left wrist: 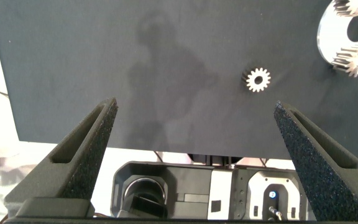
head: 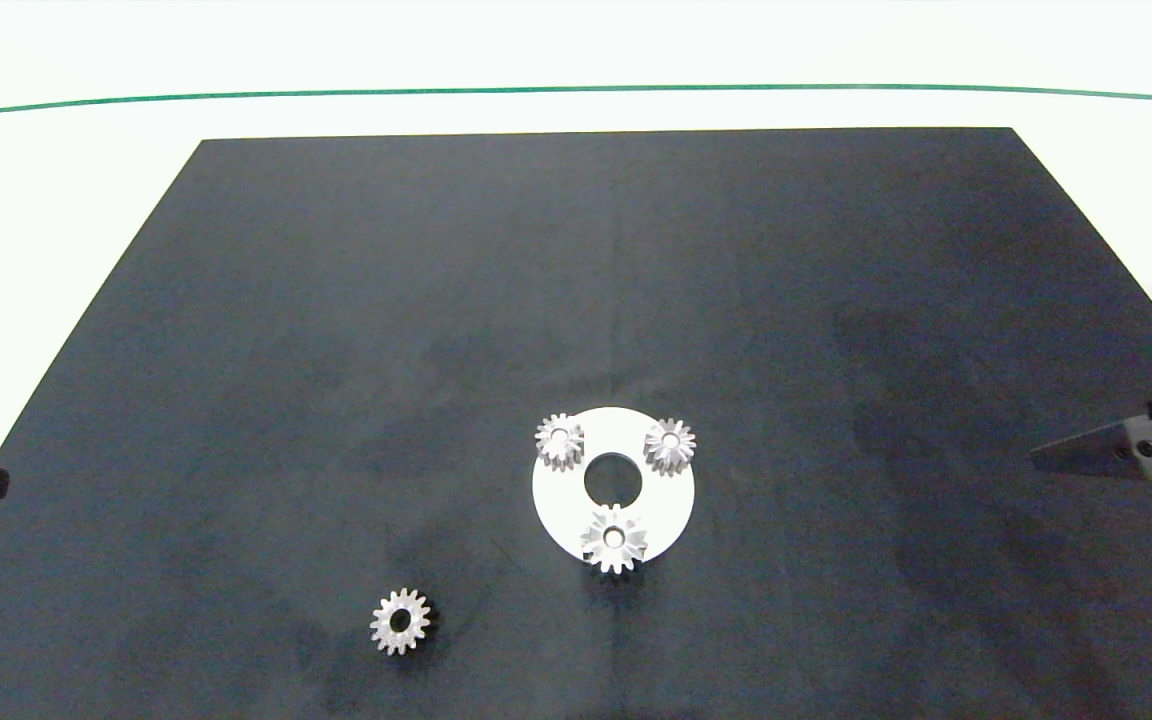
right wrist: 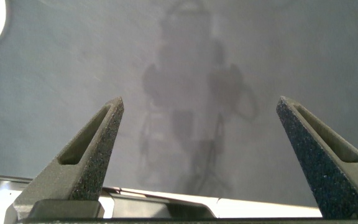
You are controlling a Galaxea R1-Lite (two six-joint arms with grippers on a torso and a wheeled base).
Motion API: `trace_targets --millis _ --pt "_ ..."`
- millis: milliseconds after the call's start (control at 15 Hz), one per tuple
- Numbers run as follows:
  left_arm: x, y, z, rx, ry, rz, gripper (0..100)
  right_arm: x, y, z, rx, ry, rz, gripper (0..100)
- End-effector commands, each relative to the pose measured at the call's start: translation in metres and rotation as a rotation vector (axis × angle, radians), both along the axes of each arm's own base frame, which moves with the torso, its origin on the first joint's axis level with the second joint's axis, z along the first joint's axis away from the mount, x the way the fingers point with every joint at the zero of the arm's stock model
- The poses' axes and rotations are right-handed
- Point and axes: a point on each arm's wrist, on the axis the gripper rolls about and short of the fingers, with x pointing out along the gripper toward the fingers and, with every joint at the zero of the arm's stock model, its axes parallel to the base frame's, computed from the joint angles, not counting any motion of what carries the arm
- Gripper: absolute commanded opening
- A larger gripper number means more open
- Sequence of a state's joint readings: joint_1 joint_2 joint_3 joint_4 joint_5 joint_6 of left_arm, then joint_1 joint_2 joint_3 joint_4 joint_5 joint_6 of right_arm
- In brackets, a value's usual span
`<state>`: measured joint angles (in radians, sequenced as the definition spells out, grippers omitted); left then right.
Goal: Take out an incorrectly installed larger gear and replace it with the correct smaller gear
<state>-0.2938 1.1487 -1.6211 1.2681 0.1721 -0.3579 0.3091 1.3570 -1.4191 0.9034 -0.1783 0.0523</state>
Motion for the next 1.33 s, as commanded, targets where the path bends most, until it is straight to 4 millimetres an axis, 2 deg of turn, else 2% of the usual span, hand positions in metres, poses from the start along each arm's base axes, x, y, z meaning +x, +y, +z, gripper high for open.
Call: trace_targets --millis 67,267,467,733,800,933,1000,1333 --pt "-0.009 0.002 0.003 -0.009 -0.021 -0.001 100 0.028 0.036 0.000 -0.031 0.014 0.062 100" --pt "-0.012 0.003 0.004 -0.011 -0.034 0.002 100 0.030 0.072 0.008 -0.038 0.026 0.142 100" --pt "-0.013 0.004 0.004 -0.012 -0.036 0.002 100 0.033 0.121 0.012 -0.036 0.067 0.183 100" --pt "-0.014 0.004 0.004 -0.013 -0.039 0.002 100 0.029 0.176 -0.001 -0.081 0.086 0.298 100" --pt "-0.014 0.004 0.005 -0.013 -0.041 0.002 100 0.027 0.186 -0.012 -0.115 0.133 0.310 100" --pt "-0.014 0.004 0.006 -0.015 -0.045 0.002 100 0.021 0.199 -0.033 -0.210 0.241 0.330 100" --pt "-0.014 0.004 0.006 -0.015 -0.045 0.002 100 0.019 0.204 -0.037 -0.229 0.251 0.342 100" --pt "-0.015 0.005 0.006 -0.015 -0.047 0.002 100 0.017 0.214 -0.044 -0.295 0.181 0.275 100"
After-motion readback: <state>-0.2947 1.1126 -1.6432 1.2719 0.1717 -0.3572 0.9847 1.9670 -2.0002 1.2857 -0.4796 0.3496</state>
